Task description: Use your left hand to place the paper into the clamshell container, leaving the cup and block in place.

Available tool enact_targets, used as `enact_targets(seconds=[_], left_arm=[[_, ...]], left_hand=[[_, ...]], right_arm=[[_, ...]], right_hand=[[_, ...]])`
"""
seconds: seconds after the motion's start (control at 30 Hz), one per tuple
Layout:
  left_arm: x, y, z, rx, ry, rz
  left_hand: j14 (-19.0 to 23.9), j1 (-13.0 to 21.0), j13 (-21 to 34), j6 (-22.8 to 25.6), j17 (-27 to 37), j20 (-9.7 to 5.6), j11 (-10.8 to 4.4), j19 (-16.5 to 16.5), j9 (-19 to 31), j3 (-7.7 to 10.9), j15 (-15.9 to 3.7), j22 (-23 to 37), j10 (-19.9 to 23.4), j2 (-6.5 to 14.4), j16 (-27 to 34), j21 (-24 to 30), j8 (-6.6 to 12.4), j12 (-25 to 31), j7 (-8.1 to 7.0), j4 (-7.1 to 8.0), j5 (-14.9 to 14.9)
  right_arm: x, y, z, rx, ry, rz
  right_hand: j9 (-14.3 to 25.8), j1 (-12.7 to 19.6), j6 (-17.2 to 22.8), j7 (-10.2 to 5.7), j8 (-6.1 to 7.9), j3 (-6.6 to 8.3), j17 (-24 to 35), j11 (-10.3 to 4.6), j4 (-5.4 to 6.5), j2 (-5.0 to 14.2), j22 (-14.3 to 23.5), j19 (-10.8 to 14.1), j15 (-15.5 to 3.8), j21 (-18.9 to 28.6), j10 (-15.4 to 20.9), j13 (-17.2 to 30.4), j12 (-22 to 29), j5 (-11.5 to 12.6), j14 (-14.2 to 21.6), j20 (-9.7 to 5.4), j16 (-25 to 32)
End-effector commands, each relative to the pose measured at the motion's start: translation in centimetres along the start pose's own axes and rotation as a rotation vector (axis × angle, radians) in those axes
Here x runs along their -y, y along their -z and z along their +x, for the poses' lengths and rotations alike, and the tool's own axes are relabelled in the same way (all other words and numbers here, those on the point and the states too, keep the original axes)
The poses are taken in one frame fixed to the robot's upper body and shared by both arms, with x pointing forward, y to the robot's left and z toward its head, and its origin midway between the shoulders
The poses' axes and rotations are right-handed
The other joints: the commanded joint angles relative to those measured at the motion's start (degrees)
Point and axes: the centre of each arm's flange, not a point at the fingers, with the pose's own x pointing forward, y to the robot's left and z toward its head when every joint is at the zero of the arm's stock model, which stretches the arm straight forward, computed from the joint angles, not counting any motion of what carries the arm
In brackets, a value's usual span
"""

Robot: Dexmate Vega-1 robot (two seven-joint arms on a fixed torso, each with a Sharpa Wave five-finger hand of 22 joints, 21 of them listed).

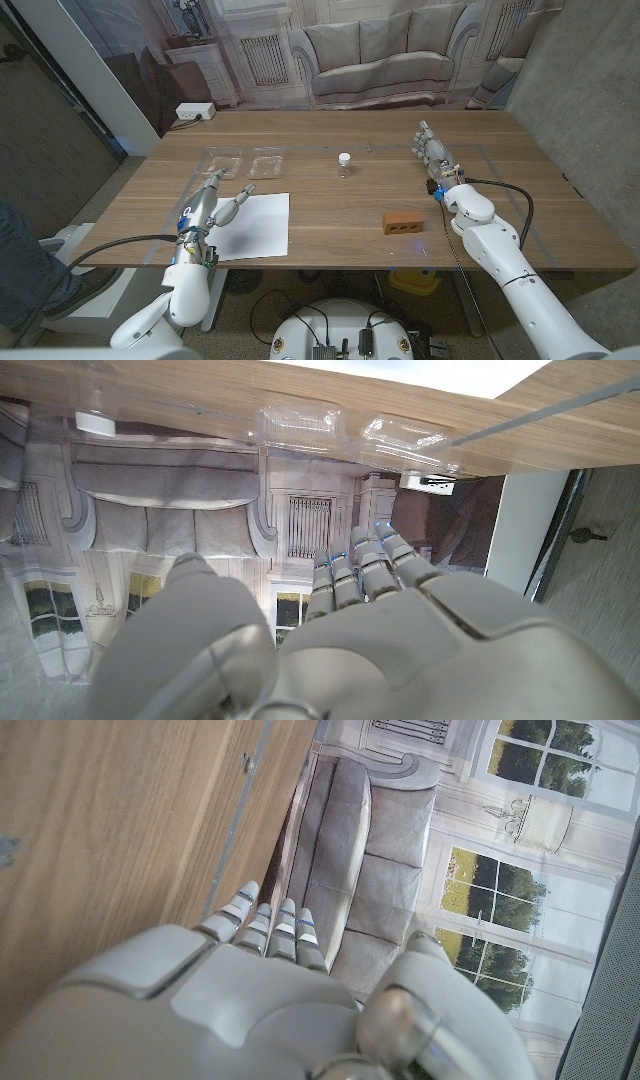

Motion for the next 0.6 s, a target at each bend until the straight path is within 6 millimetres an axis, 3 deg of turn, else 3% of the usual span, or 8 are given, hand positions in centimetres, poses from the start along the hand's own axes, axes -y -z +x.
enact_targets(seconds=[0.03,0.27,0.4,0.47,0.6], left_arm=[[-0.34,0.49,-0.40,-0.022,0.002,0.065],[-0.11,0.77,-0.68,-0.039,-0.006,0.111],[0.01,1.03,-0.81,-0.053,-0.003,0.118],[0.08,1.19,-0.84,-0.058,0.001,0.112],[0.16,1.22,-0.80,-0.060,0.010,0.118]], left_hand=[[0.73,0.64,0.22,0.43,0.23,-1.51,-0.02,0.71,0.09,-0.17,-0.51,0.35,0.31,-0.04,0.22,0.60,-0.05,-0.09,-0.39,-0.44,0.36],[1.37,1.50,0.24,1.11,0.29,-0.06,-1.37,1.42,0.10,-0.41,-0.87,0.48,0.51,-0.51,0.23,0.71,-0.01,-0.28,-1.52,-0.95,0.64],[1.50,1.67,0.25,1.34,0.34,1.33,-1.77,1.51,0.11,-0.63,-0.88,0.54,0.55,-0.80,0.19,0.69,-0.04,-0.38,-1.76,-1.07,0.73],[1.60,1.78,0.27,1.72,0.39,2.82,-1.96,2.36,0.12,-0.90,-1.00,0.60,0.68,-1.10,0.13,0.96,-0.02,-0.45,-1.99,-1.15,0.83],[1.77,1.93,0.29,2.23,0.42,3.91,-2.04,3.07,0.13,-1.15,-1.12,0.62,0.88,-1.40,0.11,1.13,0.06,-0.47,-2.19,-1.26,0.91]], right_arm=[[-0.39,0.09,0.19,-0.008,-0.008,0.000],[-0.53,0.20,-0.02,-0.010,-0.006,-0.001],[-0.63,0.27,-0.13,-0.014,0.000,0.004],[-0.65,0.28,-0.14,-0.011,-0.005,-0.001],[-0.77,0.22,-0.18,-0.009,-0.003,0.000]], right_hand=[[0.16,0.12,0.15,0.26,-0.03,-0.08,0.30,-0.16,-0.23,0.31,0.08,0.30,-0.06,-0.32,0.04,0.17,0.00,-0.18,0.34,-1.13,-0.19],[0.16,0.11,0.14,0.23,-0.03,-0.12,0.30,-0.07,-0.27,0.32,0.08,0.33,-0.03,-0.44,0.07,0.17,0.01,-0.19,0.30,-1.13,-0.20],[0.16,0.09,0.16,0.21,-0.02,-0.14,0.30,-0.09,-0.28,0.33,0.08,0.33,0.02,-0.51,0.09,0.17,0.01,-0.20,0.32,-1.09,-0.20],[0.16,0.09,0.16,0.20,-0.02,-0.15,0.30,-0.08,-0.28,0.34,0.09,0.34,0.03,-0.53,0.10,0.17,0.01,-0.20,0.32,-1.10,-0.20],[0.16,0.08,0.20,0.20,0.00,-0.17,0.30,-0.07,-0.30,0.35,0.09,0.30,0.01,-0.62,0.04,0.17,-0.01,-0.21,0.30,-1.05,-0.21]])
